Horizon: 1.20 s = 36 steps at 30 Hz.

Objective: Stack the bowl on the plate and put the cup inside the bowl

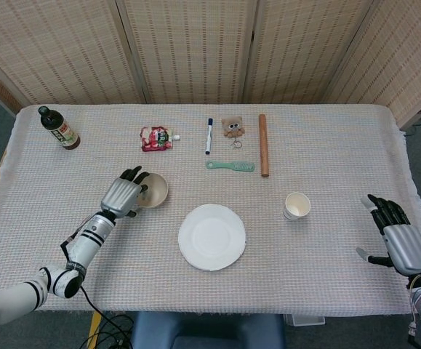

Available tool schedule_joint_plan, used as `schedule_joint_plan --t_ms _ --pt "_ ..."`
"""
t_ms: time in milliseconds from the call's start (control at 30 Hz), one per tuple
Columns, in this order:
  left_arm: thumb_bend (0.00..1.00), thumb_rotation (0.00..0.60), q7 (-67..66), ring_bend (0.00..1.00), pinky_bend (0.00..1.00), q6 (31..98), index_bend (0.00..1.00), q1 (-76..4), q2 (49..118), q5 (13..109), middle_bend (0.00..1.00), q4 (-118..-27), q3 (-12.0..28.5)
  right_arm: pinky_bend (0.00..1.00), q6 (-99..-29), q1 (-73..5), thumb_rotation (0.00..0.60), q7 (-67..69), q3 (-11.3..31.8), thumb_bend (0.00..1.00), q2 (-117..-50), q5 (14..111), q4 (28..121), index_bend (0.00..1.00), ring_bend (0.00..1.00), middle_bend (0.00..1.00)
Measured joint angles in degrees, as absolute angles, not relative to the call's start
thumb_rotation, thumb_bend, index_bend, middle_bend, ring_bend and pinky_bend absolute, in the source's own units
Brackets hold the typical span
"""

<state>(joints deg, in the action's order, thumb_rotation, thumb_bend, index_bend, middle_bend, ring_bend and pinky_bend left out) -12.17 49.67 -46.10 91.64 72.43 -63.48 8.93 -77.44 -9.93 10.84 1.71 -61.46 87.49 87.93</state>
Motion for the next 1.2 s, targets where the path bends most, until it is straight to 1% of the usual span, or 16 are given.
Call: schedule_joint_plan --t_ms 500,833,1200 --pt "0.26 0.600 -9.2 0.00 0.16 48.4 0.66 -47.0 93.1 73.5 0.20 -60.0 8.6 0.00 -76.7 -10.4 0.600 10.4 2.0 0.19 -61.7 87.0 87.8 0.00 0.00 0.00" --pt "0.27 0.600 -8.9 0.00 0.16 48.2 0.65 -47.2 93.2 73.5 0.20 -59.1 8.5 0.00 -75.8 -10.8 0.600 10.0 2.1 0.19 -61.9 86.6 87.7 0.00 0.00 0.00" --pt "0.33 0.600 -11.1 0.00 0.16 48.2 0.64 -47.3 92.4 72.4 0.20 -61.0 8.7 0.00 -76.0 -10.7 0.600 10.1 2.1 0.19 -61.9 86.6 87.7 0.00 0.00 0.00"
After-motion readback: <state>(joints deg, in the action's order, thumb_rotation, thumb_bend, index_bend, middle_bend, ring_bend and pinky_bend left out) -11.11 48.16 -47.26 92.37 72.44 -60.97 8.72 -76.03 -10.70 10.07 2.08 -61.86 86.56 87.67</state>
